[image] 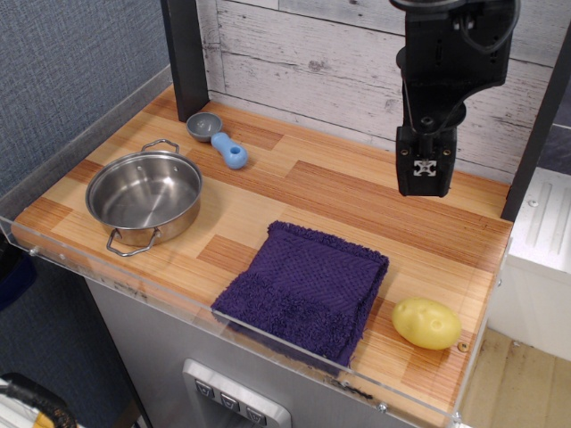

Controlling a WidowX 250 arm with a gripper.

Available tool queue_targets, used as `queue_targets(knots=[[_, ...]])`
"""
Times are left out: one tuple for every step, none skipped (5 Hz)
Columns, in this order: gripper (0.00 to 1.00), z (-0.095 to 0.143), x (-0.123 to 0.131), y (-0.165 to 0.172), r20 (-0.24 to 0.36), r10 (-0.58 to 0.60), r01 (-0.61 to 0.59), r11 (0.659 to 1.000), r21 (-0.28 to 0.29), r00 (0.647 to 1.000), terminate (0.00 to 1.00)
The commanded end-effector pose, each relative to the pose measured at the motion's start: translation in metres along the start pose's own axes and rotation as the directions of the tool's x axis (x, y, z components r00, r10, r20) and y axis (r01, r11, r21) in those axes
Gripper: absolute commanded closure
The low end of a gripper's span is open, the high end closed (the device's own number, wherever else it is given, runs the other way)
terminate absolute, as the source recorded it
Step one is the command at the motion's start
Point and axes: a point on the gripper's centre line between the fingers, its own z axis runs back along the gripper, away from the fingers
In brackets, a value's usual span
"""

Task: Put the silver bowl above the purple cloth.

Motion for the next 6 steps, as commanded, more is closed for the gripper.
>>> queue_targets(knots=[[0.0, 0.0, 0.0, 0.0, 0.0, 0.0, 0.0, 1.0, 0.0, 1.0, 0.0], [0.0, 0.005, -0.012, 0.003, -0.009, 0.171, -0.171, 0.985, -0.006, 0.985, 0.0], [0.0, 0.008, -0.031, 0.008, -0.012, 0.318, -0.318, 0.948, 0.005, 0.948, 0.0], [0.0, 0.012, -0.061, 0.011, -0.015, 0.546, -0.546, 0.838, 0.021, 0.838, 0.0], [0.0, 0.014, -0.079, 0.006, 0.027, 0.743, -0.743, 0.669, 0.012, 0.669, 0.0], [0.0, 0.016, -0.084, 0.0, 0.03, 0.882, -0.881, 0.468, 0.064, 0.47, 0.0]])
